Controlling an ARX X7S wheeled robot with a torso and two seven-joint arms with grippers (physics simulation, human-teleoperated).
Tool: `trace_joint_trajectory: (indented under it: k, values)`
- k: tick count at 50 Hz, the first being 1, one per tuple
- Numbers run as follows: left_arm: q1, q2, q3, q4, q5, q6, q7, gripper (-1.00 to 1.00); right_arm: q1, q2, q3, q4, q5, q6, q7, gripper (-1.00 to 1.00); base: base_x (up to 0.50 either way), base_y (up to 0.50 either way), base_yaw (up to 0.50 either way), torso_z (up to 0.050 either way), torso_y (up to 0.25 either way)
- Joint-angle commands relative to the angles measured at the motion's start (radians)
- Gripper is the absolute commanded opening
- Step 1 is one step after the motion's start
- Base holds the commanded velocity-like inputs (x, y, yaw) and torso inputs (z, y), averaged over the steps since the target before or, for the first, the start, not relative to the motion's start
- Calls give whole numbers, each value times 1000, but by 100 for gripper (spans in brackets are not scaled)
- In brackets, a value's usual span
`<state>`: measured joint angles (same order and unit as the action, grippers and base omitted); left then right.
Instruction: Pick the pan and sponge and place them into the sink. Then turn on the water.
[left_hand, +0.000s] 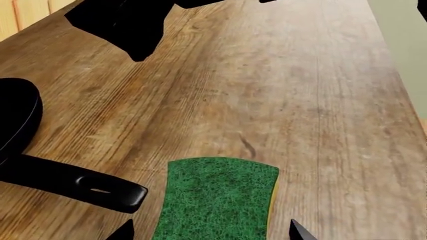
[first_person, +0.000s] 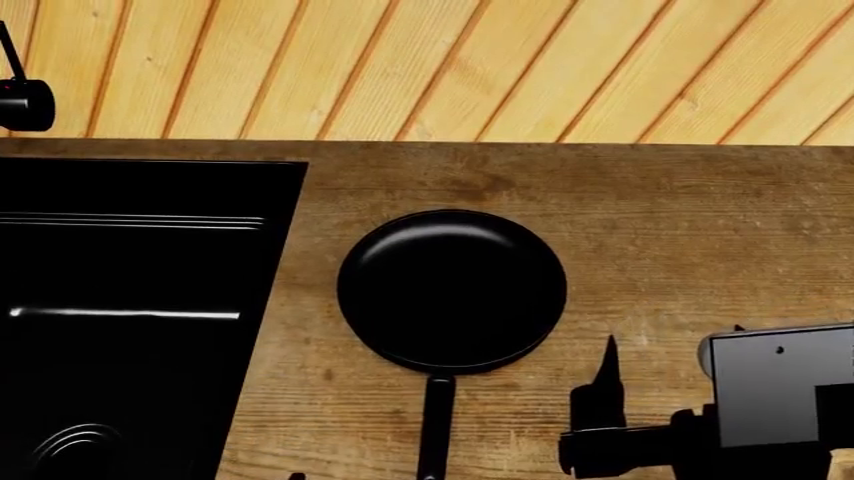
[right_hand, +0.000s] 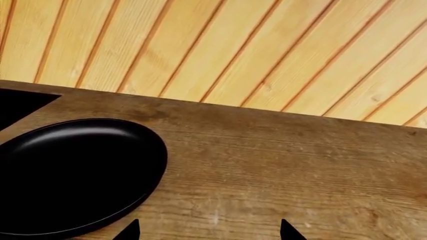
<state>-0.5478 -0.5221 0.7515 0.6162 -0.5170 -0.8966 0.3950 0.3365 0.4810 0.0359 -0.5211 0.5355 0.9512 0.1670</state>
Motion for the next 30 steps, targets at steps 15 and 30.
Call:
trace_joint_trajectory:
  k: [15, 30]
  values:
    - [-7, 6, 56, -68, 33, 3, 20, 100, -5, -8, -17, 25, -4, -27, -3, 100, 0, 0, 0, 0, 0]
    - [-8, 6, 69, -20, 31, -15, 1, -100, -4, -7, -10, 27, 2, -31, 1, 100, 0, 0, 0, -1, 0]
